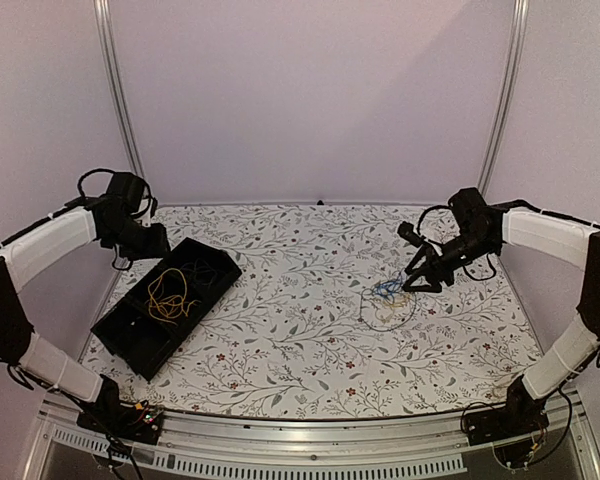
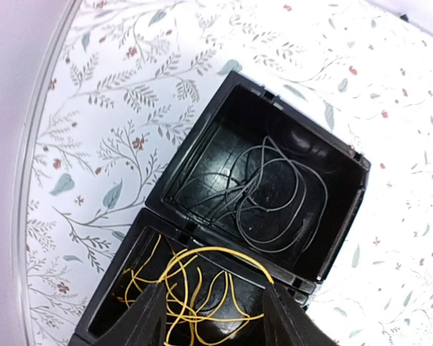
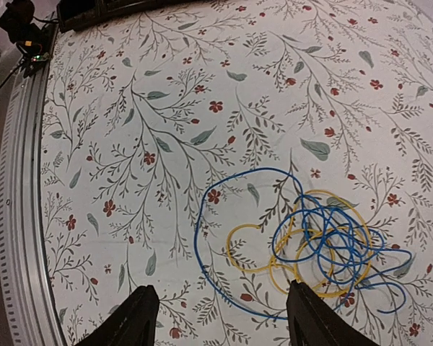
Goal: Untangle the cables
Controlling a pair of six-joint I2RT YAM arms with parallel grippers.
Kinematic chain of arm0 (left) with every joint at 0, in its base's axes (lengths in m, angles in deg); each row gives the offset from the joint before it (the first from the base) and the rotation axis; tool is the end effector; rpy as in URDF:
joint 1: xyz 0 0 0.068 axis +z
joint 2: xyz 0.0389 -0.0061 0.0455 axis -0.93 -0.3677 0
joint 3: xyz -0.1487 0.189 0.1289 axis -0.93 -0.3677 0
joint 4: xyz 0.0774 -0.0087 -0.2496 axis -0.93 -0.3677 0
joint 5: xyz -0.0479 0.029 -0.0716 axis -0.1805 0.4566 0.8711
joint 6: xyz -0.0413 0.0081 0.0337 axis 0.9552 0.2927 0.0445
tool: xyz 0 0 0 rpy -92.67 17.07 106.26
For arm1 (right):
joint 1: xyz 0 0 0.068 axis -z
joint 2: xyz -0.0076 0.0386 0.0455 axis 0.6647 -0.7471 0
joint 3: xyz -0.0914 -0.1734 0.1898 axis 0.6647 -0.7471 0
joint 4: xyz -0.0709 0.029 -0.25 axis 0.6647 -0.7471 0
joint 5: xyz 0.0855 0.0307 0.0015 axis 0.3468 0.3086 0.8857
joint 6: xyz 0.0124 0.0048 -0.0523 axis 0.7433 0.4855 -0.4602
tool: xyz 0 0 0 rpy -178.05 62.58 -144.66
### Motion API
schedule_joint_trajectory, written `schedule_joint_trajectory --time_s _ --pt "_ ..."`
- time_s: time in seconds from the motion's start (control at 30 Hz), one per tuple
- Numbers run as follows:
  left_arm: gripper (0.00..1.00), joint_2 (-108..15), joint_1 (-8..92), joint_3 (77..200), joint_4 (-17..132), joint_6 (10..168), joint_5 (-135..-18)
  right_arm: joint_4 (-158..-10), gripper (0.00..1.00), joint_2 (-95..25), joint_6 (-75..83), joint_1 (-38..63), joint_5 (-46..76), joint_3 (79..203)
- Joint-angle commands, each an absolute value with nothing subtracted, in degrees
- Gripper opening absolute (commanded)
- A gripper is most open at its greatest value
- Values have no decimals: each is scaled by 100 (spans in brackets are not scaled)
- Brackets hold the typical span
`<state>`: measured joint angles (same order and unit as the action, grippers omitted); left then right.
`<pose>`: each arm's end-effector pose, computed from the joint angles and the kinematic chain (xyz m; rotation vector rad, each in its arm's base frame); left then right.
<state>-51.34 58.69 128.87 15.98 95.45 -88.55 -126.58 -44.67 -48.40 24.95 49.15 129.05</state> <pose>0.2840 -0.0463 0.2638 -0.2023 2.5587 -0.0978 0.2833 0.1098 0.2250 -1.4424 2.0640 0.8135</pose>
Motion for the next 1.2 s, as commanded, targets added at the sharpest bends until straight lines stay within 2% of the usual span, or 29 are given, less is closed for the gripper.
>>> schedule_joint_trajectory --time_s 0.0,0.23,0.27,0.3,0.33,0.57,0.77,0.9,1.0,1.1,1.17 --pt "50 -4830 5856 13217 1314 8941 -8739 -12096 65 -4128 -4433 2669 4182 13101" --pt "67 -4145 5809 13029 2061 8556 -8056 -12055 63 -4031 -5109 2555 3239 12838" --pt "75 -4078 5776 12984 2171 8523 -7924 -12074 62 -4049 -5155 2493 3143 12790" --pt "95 -3994 5711 12920 2333 8503 -7792 -12073 62 -4045 -5230 2411 3044 12730" --pt "99 -3896 5601 12818 2551 8486 -7680 -12047 61 -4020 -5304 2332 2946 12665" --pt "100 -3509 4321 12395 4640 8576 -7560 -12018 58 -4043 -5975 1695 2076 12653" --pt "100 -4309 4170 12730 5306 8414 -7252 -11808 48 -4444 -6504 1135 1004 12728" --pt "100 -4332 4323 12159 5867 8767 -7373 -11609 44 -4683 -6743 981 549 12753" --pt "100 -4379 4444 12025 5681 9068 -8166 -11530 43 -4811 -6888 959 419 12744" --pt "100 -4770 4518 12604 4795 9054 -8403 -11445 42 -4967 -7097 941 171 12691" --pt "100 -4871 4585 12743 4707 8959 -8439 -11358 42 -5142 -7229 936 14 12668"
